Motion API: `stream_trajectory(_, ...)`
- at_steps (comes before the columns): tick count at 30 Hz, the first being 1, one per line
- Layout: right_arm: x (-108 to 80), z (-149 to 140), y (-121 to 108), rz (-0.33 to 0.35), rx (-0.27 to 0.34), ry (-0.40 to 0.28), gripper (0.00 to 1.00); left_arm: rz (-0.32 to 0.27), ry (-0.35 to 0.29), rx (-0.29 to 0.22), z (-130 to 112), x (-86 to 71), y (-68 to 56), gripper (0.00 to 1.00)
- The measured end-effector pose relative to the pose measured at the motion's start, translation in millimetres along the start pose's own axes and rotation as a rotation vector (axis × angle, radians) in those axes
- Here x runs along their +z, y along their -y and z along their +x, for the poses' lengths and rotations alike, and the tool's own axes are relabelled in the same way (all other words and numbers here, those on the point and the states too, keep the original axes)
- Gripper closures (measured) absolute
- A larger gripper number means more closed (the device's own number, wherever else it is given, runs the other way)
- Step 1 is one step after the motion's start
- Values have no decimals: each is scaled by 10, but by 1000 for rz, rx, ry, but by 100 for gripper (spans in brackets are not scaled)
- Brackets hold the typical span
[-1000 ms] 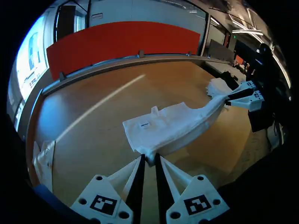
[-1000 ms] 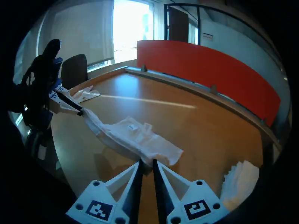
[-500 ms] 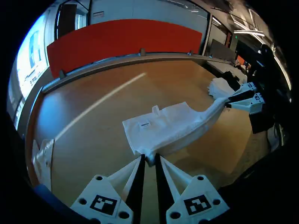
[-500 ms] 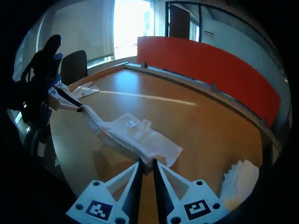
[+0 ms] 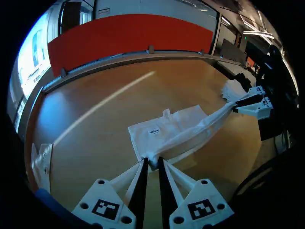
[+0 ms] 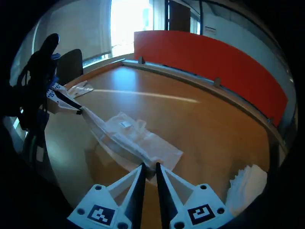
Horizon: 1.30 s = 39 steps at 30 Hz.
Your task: Fold towel
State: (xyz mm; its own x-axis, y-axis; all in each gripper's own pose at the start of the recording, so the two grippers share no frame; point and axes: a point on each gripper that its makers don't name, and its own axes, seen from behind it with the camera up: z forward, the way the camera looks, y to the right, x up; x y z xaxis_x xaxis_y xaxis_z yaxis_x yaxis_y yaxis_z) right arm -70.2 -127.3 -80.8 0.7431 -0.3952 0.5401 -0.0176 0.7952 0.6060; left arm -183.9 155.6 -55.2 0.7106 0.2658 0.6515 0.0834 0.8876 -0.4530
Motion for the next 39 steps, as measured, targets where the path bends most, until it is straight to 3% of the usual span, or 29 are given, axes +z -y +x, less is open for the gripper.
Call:
stream_trajectory(14,269,-119,-142,2,26,43,81,5,27,1,-20,336,119,81)
stream_trajectory(21,472,-235,-230,1,36,84,81,37,47,14,-56,600,221,81)
stream_trajectory(33,725,-394,-367,-45,54,108,79,45,52,6,-112,911,256,79)
stream_trajectory(39,800,-467,-429,-70,53,123,66,55,56,10,-145,995,314,76)
